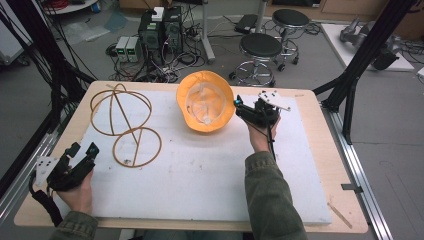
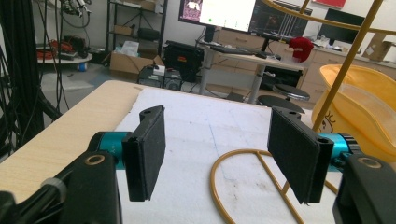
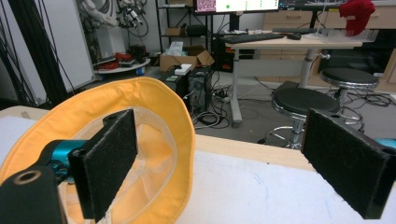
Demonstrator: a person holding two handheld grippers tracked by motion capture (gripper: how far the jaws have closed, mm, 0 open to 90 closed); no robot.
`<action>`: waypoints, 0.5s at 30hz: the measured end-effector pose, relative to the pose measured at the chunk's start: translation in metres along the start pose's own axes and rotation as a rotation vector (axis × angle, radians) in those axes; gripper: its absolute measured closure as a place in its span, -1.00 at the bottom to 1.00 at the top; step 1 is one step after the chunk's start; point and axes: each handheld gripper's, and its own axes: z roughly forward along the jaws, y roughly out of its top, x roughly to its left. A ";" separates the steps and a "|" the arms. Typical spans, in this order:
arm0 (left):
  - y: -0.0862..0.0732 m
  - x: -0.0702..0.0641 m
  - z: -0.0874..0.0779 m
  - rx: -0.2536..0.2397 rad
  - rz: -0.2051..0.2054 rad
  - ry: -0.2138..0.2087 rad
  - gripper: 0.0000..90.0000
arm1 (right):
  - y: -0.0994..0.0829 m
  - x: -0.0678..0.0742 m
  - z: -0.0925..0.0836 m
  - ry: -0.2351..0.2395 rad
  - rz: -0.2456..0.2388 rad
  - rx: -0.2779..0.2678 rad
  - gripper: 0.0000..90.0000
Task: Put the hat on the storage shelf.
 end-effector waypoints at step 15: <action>0.000 0.002 0.002 -0.003 0.000 0.005 -0.17 | 0.003 0.011 0.043 0.006 0.001 0.080 -0.78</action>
